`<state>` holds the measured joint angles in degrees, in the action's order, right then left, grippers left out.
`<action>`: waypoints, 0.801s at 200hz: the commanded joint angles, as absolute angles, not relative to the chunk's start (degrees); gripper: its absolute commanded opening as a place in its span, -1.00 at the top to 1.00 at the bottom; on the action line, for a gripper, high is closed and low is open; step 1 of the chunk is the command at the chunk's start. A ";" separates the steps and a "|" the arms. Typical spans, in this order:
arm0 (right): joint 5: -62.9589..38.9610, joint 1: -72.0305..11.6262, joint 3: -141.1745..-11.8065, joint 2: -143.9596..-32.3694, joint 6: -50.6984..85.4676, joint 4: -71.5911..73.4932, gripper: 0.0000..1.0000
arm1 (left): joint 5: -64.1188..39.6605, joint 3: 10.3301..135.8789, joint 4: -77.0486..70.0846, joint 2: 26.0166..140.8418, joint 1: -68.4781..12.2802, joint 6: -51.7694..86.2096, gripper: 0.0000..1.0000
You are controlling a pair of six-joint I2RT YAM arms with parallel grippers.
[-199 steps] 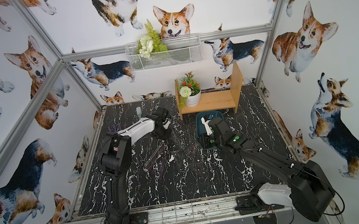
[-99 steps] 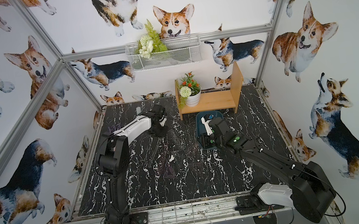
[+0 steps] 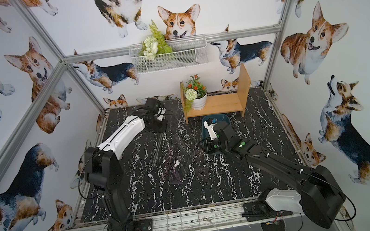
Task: Put the scattered rulers into the storage box
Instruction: Pick up the ruler from the center of the board.
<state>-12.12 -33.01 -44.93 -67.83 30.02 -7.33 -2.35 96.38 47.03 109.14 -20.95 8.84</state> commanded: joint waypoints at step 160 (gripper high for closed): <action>-31.18 -40.16 -41.13 -76.68 52.43 28.65 -0.05 | -51.46 61.09 -5.77 85.83 -9.49 51.61 1.00</action>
